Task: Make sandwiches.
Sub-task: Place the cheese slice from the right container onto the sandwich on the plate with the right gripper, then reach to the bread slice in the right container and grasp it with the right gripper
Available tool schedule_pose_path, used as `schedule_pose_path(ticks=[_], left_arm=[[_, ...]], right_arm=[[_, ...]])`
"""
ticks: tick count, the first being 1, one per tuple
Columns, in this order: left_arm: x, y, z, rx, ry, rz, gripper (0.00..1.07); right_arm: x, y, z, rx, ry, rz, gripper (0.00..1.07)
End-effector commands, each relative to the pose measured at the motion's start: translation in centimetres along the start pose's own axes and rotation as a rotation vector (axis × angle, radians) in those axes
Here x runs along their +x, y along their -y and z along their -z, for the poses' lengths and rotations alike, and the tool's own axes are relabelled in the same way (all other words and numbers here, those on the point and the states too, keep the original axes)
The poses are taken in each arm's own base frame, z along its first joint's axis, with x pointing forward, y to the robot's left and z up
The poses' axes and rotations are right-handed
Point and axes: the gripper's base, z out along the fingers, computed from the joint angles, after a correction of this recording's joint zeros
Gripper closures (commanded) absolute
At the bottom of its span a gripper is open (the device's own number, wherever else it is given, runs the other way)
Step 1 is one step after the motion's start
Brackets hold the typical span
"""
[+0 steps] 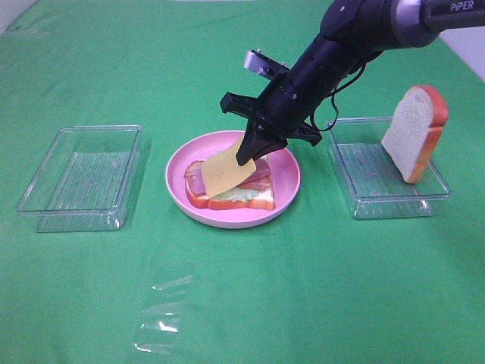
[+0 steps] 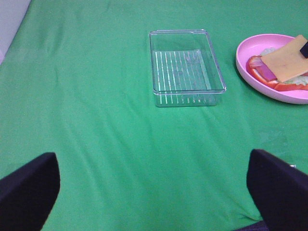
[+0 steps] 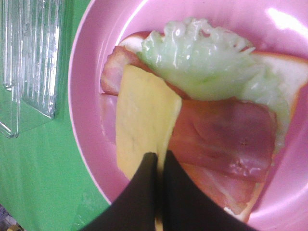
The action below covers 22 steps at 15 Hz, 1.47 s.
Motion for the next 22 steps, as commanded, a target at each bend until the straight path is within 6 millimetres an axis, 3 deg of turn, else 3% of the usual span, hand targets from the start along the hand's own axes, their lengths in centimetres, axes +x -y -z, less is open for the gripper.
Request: schedule_pose_path(ticks=[1,3,5,6,11,15,17,22], left_arm=[[0.1,0.1,0.3,0.006,0.027,0.007,0.09],[0.1,0.1,0.3,0.006,0.027,0.007,0.09],[0.1,0.1,0.3,0.006,0.027,0.007,0.09],[0.1,0.1,0.3,0.006,0.027,0.007,0.09],[0.1,0.1,0.3,0.006,0.027,0.007,0.09],[0.1,0.1,0.3,0.006,0.027,0.007,0.09],[0.1,0.1,0.3,0.006,0.027,0.007,0.09],[0.1,0.1,0.3,0.006,0.027,0.007,0.09]], right_arm=[[-0.1,-0.1,0.3,0.004,0.007,0.004,0.84],[0.0,-0.5,1.0,-0.001,0.009,0.013,0.42],[-0.1,-1.2,2.0,-0.010,0.004,0.037,0.18],[-0.3,-1.6,2.6,-0.009,0.002,0.056,0.13],[-1.4,-2.3,8.9,0.317,-0.049,-0.048,0.13],[-1.9,-3.5,13.5,0.432,0.087,-0.024,0.14],[-1.5,-0.1,17.9,0.499,0.159,-0.105,0.14],[-0.6,7.1,22.9,0.496,0.226,-0.283,0.14]])
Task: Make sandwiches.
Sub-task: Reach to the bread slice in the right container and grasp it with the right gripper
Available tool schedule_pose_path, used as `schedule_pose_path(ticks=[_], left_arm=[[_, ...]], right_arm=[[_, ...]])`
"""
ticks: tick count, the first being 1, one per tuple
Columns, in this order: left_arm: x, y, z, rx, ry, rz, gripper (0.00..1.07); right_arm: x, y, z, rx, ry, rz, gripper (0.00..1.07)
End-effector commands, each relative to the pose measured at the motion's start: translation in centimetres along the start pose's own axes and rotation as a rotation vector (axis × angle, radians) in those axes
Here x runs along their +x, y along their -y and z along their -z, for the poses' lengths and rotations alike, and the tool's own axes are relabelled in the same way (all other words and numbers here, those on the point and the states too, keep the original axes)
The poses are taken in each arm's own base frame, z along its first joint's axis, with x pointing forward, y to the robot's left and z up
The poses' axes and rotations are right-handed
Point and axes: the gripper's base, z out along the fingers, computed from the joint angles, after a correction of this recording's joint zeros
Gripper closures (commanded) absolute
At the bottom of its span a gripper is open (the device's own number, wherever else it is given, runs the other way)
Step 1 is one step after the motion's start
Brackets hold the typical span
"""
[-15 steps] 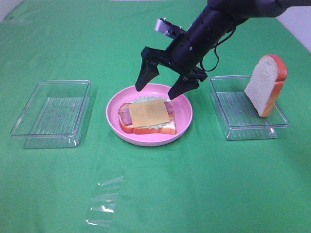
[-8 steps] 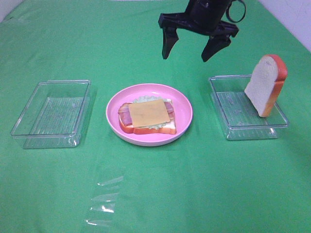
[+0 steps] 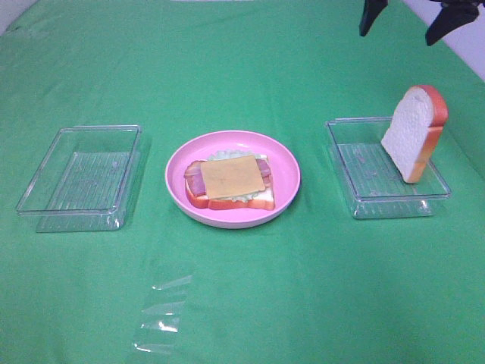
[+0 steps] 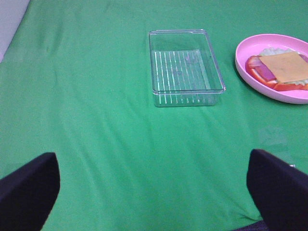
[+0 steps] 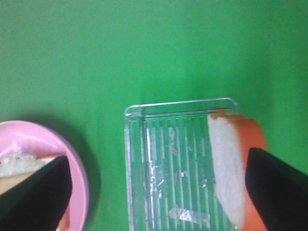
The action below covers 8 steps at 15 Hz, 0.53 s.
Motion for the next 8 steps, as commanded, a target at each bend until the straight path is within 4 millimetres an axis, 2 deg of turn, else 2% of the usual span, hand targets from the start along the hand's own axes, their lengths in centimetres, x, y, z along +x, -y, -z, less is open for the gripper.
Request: schedule_pose_path(ticks=[1,3,6,8], left_arm=[[0.1,0.1,0.3,0.004,0.027,0.006,0.09],[0.1,0.1,0.3,0.004,0.027,0.006,0.09],[0.1,0.1,0.3,0.004,0.027,0.006,0.09],[0.1,0.1,0.3,0.005,0.027,0.006,0.09]], right_arm=[[0.8,3.1,0.5,0.030,-0.111,-0.038,0.14],[1.2,5.7,-0.3,0.045,-0.148,-0.075,0.14],[2.9,6.8,-2.8,0.058,-0.261,-0.077,0.14],[4.2,7.3,-5.5,0.076,-0.354,-0.067,0.14]])
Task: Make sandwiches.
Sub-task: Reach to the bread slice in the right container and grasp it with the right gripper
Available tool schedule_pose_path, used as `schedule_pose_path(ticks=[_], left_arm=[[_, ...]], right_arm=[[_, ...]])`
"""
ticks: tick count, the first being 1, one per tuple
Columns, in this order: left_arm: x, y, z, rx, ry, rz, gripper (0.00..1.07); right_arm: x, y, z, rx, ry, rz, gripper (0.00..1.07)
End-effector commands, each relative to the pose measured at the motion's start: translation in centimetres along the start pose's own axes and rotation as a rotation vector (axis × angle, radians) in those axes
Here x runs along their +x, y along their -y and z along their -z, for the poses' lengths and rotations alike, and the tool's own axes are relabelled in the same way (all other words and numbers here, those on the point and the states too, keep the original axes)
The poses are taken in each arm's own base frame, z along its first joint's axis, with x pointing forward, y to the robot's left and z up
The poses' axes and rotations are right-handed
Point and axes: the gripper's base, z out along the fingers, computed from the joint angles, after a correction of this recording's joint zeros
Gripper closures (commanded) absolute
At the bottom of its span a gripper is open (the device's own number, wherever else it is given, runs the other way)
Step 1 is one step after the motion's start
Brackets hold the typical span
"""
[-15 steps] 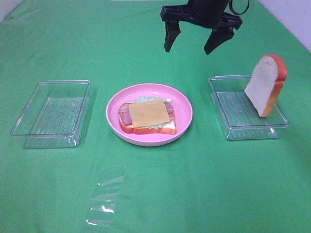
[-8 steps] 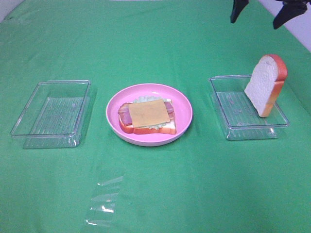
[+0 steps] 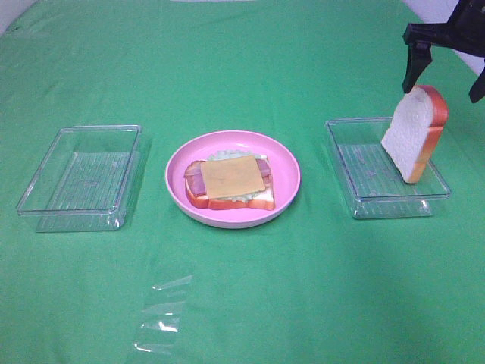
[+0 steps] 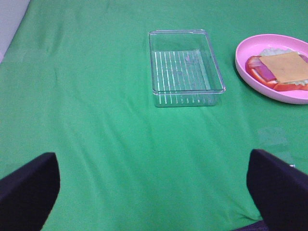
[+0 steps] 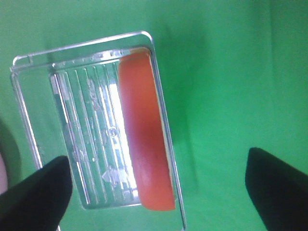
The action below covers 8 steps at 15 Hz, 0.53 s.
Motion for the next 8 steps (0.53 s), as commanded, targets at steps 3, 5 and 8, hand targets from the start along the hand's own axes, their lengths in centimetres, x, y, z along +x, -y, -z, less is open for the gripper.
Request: schedule_pose_path(ticks=[3,5,8], left_arm=[[0.1,0.1,0.3,0.005,0.027,0.006,0.09],[0.1,0.1,0.3,0.005,0.027,0.006,0.09],[0.1,0.1,0.3,0.005,0.027,0.006,0.09]], right_arm=[[0.7,0.2,-2.7,-0.008,-0.152,0.010,0.14],[0.6,0.1,-3.8,-0.022,-0.175,0.014,0.14],[0.2,0.1,-4.6,-0.022,-0.156,0.018,0.16]])
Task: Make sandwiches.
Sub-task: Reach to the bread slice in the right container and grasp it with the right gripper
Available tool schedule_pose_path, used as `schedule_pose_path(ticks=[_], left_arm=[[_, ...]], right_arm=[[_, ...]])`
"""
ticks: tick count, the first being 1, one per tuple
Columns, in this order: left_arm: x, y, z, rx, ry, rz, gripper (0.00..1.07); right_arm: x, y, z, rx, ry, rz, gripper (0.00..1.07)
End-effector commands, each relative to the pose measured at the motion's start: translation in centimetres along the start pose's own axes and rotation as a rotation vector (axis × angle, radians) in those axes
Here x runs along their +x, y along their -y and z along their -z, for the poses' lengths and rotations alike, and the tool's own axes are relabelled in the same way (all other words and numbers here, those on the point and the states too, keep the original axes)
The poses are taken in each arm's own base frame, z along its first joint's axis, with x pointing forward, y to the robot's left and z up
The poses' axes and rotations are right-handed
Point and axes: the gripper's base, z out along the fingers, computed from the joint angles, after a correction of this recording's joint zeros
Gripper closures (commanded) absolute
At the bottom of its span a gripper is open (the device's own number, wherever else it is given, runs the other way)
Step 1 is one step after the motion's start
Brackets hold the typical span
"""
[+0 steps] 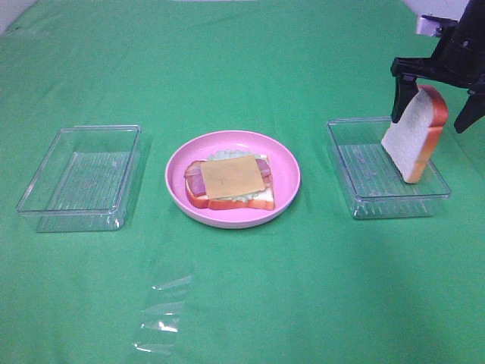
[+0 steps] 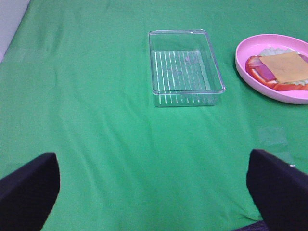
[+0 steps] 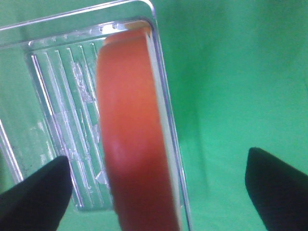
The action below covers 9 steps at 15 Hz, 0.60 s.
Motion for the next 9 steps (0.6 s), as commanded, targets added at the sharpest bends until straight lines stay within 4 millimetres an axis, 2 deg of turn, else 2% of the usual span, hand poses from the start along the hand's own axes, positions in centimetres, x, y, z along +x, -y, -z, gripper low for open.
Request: schedule_pose_path(ticks=[1,2,3,4,5,9], left_arm=[[0.10,0.07,0.31,0.005,0.027,0.006,0.09],[0.10,0.07,0.31,0.005,0.027,0.006,0.09],[0.10,0.07,0.31,0.005,0.027,0.006,0.09],[0.10,0.07,0.31,0.005,0.027,0.006,0.09],[0.10,0.07,0.31,0.005,0.027,0.006,0.09],[0.10,0.07,0.31,0.005,0.027,0.006,0.09]], right_arm=[[0.29,0.14,-0.26,-0.002,-0.038,0.013,0.24],[0.28,0.12,-0.26,-0.004,-0.037,0.013,0.36],[0.27,0.14,-0.26,-0.002,-0.036,0.009,0.70],[0.27,0.14,-0.26,-0.002,-0.036,0.009,0.70],[0.28,0.15,-0.26,-0.001,-0.037,0.005,0.78],[0.30,0.15,-0.26,-0.001,-0.040,0.005,0.78]])
